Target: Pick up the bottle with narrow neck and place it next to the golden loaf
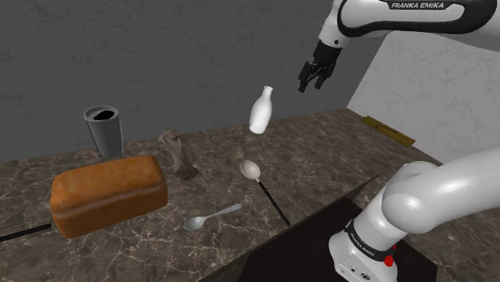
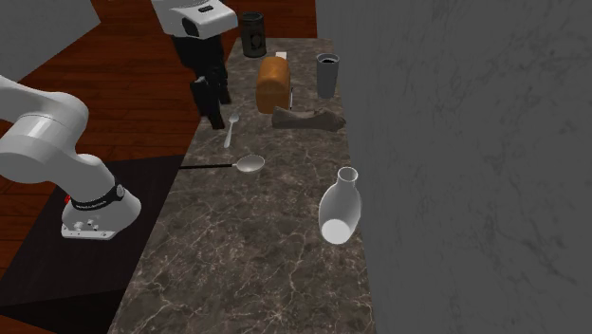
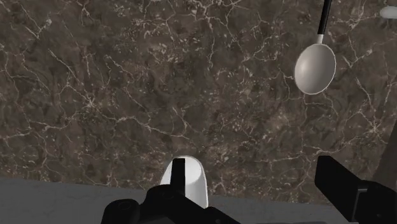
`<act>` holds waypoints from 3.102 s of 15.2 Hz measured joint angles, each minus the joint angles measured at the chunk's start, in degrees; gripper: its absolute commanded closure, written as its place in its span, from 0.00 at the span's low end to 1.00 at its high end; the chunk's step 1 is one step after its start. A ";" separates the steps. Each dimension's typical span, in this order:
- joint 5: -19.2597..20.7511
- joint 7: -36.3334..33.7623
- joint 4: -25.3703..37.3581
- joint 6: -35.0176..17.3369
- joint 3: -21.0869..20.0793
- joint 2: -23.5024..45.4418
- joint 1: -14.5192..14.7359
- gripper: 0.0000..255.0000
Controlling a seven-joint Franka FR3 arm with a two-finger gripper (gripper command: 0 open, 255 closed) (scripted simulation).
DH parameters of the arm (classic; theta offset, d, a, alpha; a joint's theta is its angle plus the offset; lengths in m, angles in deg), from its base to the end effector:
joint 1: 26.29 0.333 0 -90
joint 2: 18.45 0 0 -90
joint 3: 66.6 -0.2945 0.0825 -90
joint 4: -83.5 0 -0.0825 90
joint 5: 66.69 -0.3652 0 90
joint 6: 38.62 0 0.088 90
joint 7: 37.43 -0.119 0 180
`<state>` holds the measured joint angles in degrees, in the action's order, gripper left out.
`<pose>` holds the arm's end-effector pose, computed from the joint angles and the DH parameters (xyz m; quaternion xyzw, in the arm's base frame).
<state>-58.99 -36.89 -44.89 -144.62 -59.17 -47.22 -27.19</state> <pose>0.3993 -0.0773 0.5409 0.9968 -0.0466 0.0517 0.0381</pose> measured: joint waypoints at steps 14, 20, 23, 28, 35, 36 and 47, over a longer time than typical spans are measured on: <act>-7.71 10.20 18.53 -12.45 6.56 29.21 -0.41 0.00; -13.04 14.62 31.00 -12.96 7.06 42.13 -2.41 0.00; -14.19 15.25 33.08 -14.24 6.82 45.54 -2.86 0.00; -14.88 15.76 32.28 -16.96 6.61 47.51 -3.11 0.00; -14.93 15.72 31.80 -17.58 6.56 47.64 -3.04 1.00; -14.93 15.72 31.80 -17.58 6.56 47.64 -3.04 1.00; -14.82 15.56 32.43 -16.78 6.58 47.49 -2.99 1.00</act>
<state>-73.80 -21.33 -12.46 -161.40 -52.59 0.27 -30.18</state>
